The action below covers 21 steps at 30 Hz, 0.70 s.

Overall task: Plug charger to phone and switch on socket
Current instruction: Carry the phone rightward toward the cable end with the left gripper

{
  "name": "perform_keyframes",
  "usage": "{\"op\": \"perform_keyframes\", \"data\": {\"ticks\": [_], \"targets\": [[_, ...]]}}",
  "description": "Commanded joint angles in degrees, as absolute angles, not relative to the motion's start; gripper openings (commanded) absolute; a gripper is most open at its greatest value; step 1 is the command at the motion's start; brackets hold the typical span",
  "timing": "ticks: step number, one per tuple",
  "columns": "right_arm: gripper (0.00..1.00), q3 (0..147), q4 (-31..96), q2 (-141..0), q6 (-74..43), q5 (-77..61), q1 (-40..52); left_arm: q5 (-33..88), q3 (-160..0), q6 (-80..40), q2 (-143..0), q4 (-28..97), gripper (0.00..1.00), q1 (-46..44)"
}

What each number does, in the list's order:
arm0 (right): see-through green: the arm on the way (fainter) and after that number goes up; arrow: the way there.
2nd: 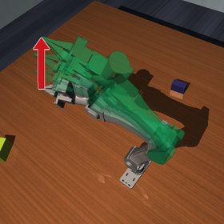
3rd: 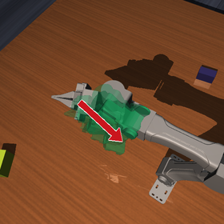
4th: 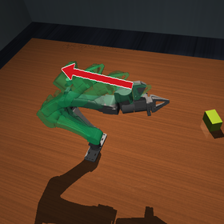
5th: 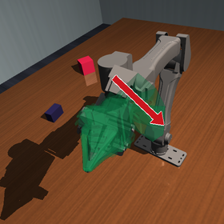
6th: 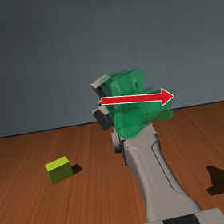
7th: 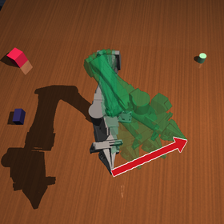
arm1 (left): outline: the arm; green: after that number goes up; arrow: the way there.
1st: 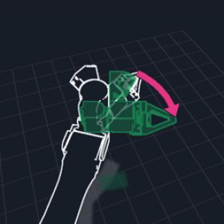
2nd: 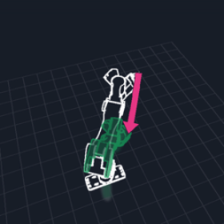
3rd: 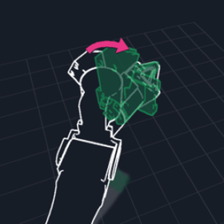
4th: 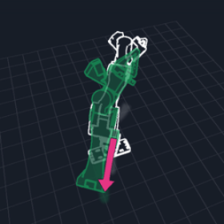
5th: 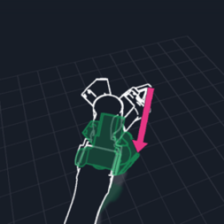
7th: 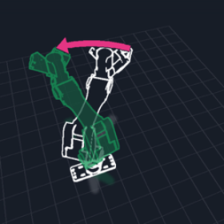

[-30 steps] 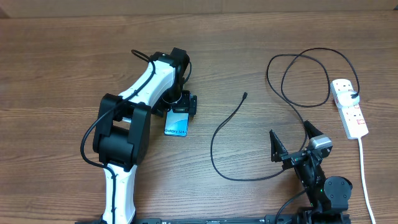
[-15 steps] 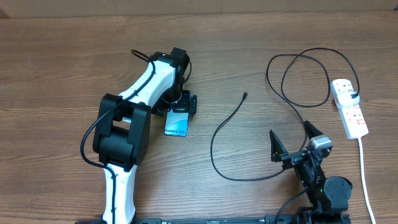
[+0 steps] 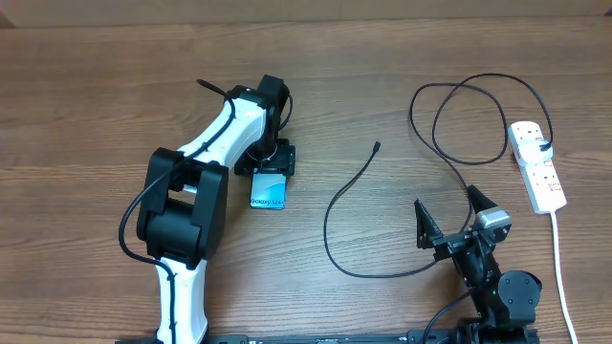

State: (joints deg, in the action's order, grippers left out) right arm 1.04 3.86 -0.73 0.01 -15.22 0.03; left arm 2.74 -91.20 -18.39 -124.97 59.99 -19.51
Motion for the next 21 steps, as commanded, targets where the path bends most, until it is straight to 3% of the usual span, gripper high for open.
{"op": "perform_keyframes", "data": {"ticks": [1,9,13,16,21], "targets": [[1.0,0.4,3.5,-0.2,0.3,-15.3,0.3,4.9,-88.9,-18.0,-128.1,58.4,0.77,-19.6],[1.0,0.4,3.5,-0.2,0.3,-15.3,0.3,3.9,-89.1,-19.4,-128.1,57.5,0.79,-19.7],[1.0,0.4,3.5,-0.2,0.3,-15.3,0.3,4.1,-89.1,-19.3,-128.1,58.0,0.72,-19.6],[1.0,0.4,3.5,-0.2,0.3,-15.3,0.3,4.5,-89.1,-18.3,-128.1,58.1,0.58,-19.6],[1.0,0.4,3.5,-0.2,0.3,-15.3,0.3,5.9,-90.6,-17.9,-128.0,59.6,0.58,-18.7]]}}
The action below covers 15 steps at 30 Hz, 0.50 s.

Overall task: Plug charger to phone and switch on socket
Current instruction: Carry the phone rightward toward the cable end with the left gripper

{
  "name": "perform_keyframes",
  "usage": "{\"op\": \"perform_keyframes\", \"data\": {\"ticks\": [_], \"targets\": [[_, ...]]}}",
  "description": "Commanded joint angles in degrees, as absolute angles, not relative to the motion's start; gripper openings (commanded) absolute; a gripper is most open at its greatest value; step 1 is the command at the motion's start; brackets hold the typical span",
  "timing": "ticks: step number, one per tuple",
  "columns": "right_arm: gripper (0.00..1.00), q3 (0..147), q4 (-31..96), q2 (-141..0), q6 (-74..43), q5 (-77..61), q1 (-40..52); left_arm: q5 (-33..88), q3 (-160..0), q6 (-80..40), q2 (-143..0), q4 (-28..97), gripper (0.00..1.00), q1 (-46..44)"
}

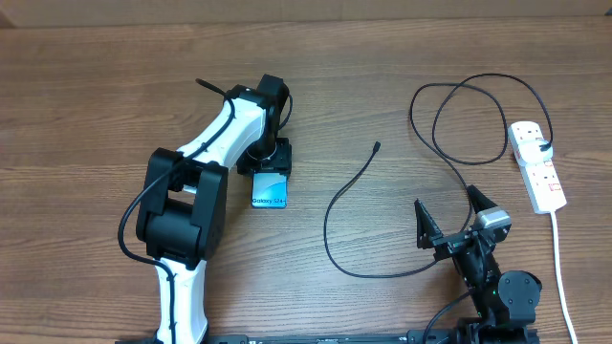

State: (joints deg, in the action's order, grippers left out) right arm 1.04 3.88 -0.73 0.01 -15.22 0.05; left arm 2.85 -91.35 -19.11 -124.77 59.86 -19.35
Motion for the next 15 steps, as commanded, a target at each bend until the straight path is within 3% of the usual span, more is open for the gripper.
{"op": "perform_keyframes", "data": {"ticks": [1,15], "targets": [[1.0,0.4,3.5,-0.2,0.3,-15.3,0.3,7.4,-91.1,-17.3,-127.8,60.0,0.57,-18.3],[1.0,0.4,3.5,-0.2,0.3,-15.3,0.3,44.1,-95.0,-3.3,-127.0,65.4,0.58,-11.3]]}}
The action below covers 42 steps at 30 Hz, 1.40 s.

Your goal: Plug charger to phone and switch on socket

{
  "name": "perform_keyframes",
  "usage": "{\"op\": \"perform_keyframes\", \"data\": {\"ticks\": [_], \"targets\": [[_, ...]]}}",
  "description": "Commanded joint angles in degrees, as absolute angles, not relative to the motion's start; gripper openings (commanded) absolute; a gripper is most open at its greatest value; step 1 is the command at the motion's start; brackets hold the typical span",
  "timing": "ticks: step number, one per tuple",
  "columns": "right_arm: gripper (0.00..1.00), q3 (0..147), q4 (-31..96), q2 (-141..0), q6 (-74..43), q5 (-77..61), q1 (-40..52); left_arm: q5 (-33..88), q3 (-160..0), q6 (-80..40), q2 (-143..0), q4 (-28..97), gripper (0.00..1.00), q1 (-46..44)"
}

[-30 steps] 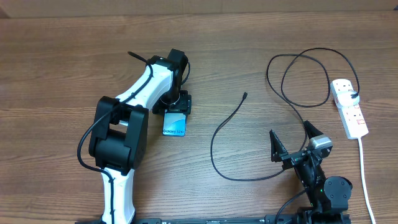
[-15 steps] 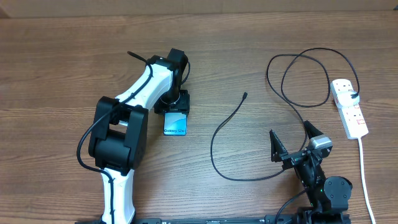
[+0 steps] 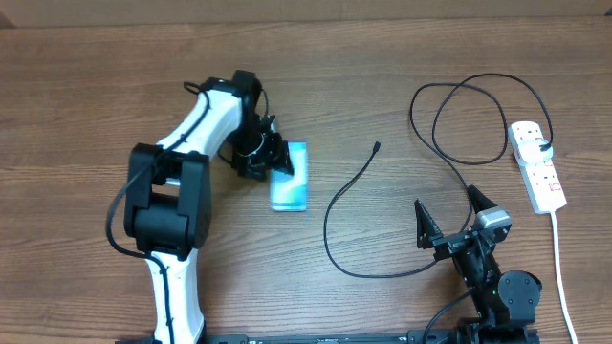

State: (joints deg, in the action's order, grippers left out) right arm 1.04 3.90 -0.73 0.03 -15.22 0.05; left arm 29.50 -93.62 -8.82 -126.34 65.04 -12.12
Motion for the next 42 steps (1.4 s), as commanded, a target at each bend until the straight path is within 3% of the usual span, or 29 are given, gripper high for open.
{"op": "perform_keyframes", "data": {"ticks": [1,5,12,14,19,21,32,42], "targets": [[1.0,0.4,3.5,-0.2,0.3,-15.3,0.3,46.9,-95.0,-2.5,-127.0,65.6,0.58,-10.9],[1.0,0.4,3.5,-0.2,0.3,-15.3,0.3,53.6,-95.0,-1.3,-127.0,65.7,0.59,-9.8],[1.0,0.4,3.5,-0.2,0.3,-15.3,0.3,40.2,-95.1,-6.7,-127.0,64.9,0.67,-10.7],[1.0,0.4,3.5,-0.2,0.3,-15.3,0.3,38.2,-96.1,-11.0,-126.8,64.2,0.78,-10.8],[1.0,0.4,3.5,-0.2,0.3,-15.3,0.3,25.4,-103.3,-20.6,-126.6,65.8,0.89,-12.3],[1.0,0.4,3.5,-0.2,0.3,-15.3,0.3,19.8,-106.3,-23.4,-126.6,67.2,1.0,-14.4],[1.0,0.4,3.5,-0.2,0.3,-15.3,0.3,-6.9,-110.6,-31.0,-127.4,66.5,1.0,-31.3],[1.0,0.4,3.5,-0.2,0.3,-15.3,0.3,-10.7,-110.4,-32.4,-132.7,64.9,1.0,-35.8]]}}
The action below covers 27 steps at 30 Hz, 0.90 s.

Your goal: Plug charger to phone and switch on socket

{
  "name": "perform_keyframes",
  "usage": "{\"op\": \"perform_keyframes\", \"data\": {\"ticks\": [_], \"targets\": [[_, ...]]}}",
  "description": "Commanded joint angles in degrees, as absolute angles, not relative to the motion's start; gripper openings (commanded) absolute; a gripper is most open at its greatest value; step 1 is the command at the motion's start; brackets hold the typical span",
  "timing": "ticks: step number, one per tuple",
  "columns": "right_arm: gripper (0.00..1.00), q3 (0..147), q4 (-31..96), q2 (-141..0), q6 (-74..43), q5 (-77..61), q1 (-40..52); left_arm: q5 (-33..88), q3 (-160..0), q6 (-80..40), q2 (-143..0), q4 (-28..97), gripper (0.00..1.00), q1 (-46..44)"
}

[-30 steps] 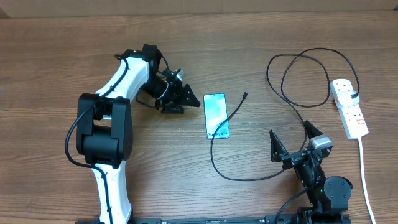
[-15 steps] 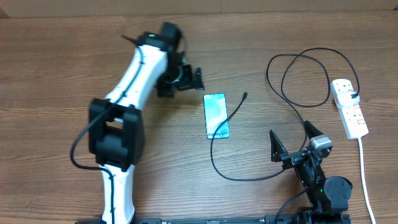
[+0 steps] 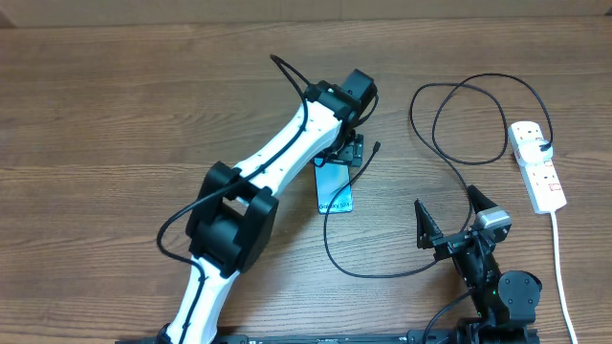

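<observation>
In the overhead view the phone (image 3: 335, 188), dark blue with its screen up, lies mid-table. My left gripper (image 3: 342, 156) is shut on its far end. The black charger cable (image 3: 330, 250) curves from just right of the phone down and round toward the right arm. Its free plug tip (image 3: 378, 145) lies just right of the left gripper, apart from the phone. The cable loops on to the white socket strip (image 3: 537, 165) at the right edge. My right gripper (image 3: 445, 199) stands open near the front right, holding nothing.
The socket strip's white lead (image 3: 562, 277) runs down the right edge toward the front. The cable's big loop (image 3: 459, 119) lies between the phone and the strip. The left arm (image 3: 273, 172) stretches diagonally across the wooden table (image 3: 96, 115).
My left gripper has moved to the right with the phone, from left of centre to right beside the cable's free tip. The phone now lies lengthwise, pointing to the front. The right arm is unchanged.
At first my left gripper held the phone's far end left of centre, and it stayed there a moment later. Then the phone was turned and shifted a little right. Now it rests beside the cable tip. Right arm, cable and socket strip kept still throughout.
</observation>
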State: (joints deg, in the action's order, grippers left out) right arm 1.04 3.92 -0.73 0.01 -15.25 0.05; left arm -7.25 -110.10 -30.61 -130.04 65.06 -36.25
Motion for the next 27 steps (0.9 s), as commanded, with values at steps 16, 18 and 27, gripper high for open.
{"op": "perform_keyframes", "data": {"ticks": [16,18,27], "targets": [[1.0,0.4,3.5,-0.2,0.3,-15.3,0.3,6.5,-110.4,-29.1,-135.5,65.6,1.0,-36.1],[1.0,0.4,3.5,-0.2,0.3,-15.3,0.3,7.5,-110.4,-29.1,-135.5,65.6,1.0,-36.1],[1.0,0.4,3.5,-0.2,0.3,-15.3,0.3,5.3,-110.3,-30.9,-135.7,65.5,1.0,-37.2]]}}
